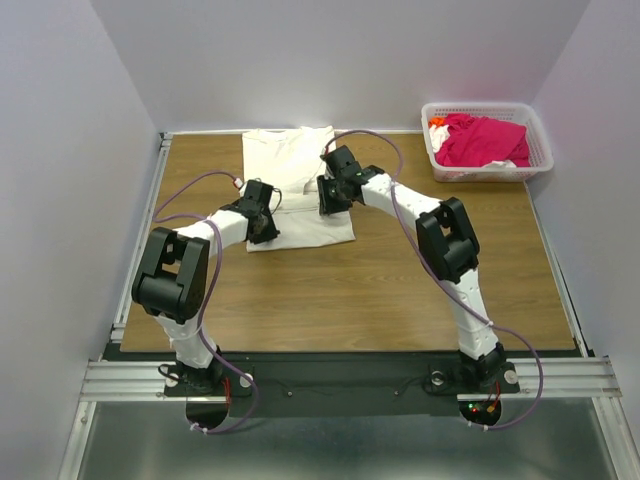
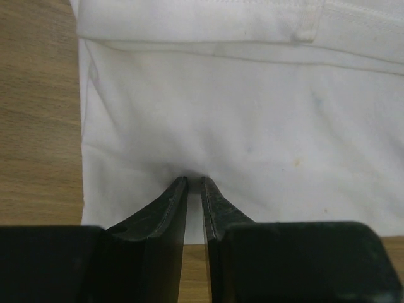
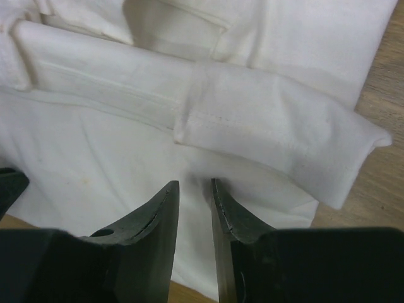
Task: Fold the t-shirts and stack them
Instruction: Fold the tshirt
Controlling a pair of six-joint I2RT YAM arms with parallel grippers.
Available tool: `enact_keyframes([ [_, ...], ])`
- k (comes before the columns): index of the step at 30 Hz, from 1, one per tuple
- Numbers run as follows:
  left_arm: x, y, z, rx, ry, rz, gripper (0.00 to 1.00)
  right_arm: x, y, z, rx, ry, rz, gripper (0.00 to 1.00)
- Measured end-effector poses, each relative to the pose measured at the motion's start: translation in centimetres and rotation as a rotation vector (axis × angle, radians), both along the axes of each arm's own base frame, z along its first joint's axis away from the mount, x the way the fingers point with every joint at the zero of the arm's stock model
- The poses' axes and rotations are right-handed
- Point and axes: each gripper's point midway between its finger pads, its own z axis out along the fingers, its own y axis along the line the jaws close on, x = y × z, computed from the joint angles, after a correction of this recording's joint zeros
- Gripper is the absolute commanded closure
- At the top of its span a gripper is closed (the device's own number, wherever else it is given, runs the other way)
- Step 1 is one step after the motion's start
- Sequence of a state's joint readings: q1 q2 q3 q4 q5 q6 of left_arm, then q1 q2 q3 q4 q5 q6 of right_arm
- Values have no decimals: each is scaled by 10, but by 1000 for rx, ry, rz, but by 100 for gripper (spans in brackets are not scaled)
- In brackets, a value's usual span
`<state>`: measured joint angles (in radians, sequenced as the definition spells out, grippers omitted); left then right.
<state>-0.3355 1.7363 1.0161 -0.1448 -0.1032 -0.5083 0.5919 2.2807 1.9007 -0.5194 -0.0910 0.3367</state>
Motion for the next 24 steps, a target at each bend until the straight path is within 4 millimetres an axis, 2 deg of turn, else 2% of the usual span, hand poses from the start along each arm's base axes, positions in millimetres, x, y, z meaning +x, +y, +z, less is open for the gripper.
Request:
enact_keyframes([
  [4, 0, 1, -2, -4, -6, 9, 74, -1, 0, -20, -16, 29, 2, 68],
  [9, 1, 1, -2, -8, -14, 11, 74, 11, 6, -15, -3, 1, -1, 68],
  [13, 1, 0, -2, -10, -16, 10, 74, 24, 9, -19, -7, -18, -11, 67],
  [19, 1, 0, -2, -13, -21, 5, 74, 66, 12, -7, 17, -101, -55, 65],
  [22, 1, -1, -3, -19, -23, 2, 74, 105, 7, 5, 38, -181, -108, 59],
  [24, 1, -1, -2, -22, -28, 1, 74, 121, -1, 14, 42, -219, -139, 56],
])
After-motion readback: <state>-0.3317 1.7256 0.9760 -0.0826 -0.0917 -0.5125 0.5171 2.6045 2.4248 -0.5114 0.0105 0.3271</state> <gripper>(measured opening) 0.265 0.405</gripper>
